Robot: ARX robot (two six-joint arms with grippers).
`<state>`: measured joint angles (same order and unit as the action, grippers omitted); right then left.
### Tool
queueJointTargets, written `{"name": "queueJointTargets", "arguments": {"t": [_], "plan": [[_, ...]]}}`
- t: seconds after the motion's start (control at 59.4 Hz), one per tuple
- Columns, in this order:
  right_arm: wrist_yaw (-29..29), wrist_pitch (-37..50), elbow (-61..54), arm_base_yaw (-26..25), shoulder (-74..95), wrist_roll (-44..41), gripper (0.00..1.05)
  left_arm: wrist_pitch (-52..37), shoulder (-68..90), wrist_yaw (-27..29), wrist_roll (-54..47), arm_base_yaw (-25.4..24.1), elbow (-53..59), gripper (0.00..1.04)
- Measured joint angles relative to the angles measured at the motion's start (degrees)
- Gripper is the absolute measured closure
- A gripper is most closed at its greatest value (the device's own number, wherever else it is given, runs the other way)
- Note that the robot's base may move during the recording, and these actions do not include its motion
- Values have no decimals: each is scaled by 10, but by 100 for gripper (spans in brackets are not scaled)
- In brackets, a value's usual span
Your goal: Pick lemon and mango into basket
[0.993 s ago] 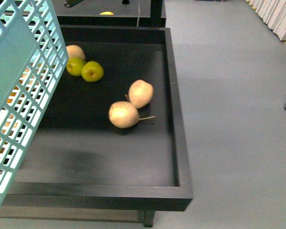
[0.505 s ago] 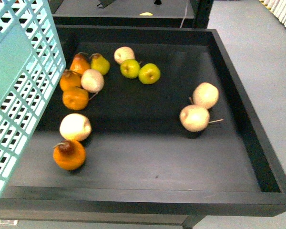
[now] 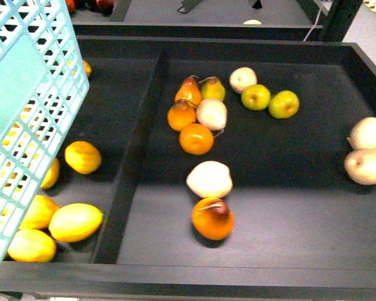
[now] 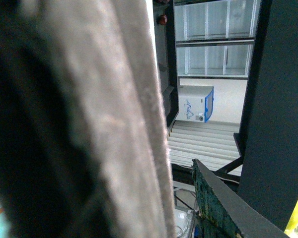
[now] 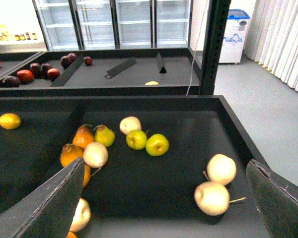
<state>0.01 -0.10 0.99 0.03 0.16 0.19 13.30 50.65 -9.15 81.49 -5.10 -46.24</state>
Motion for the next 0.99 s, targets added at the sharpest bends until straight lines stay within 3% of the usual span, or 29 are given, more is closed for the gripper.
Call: {"name": "queueJointTargets", "arguments": {"t": [0.993], "plan": [[0, 0, 0, 0, 0, 0, 9, 0, 0, 2, -2, 0, 0, 77]]}}
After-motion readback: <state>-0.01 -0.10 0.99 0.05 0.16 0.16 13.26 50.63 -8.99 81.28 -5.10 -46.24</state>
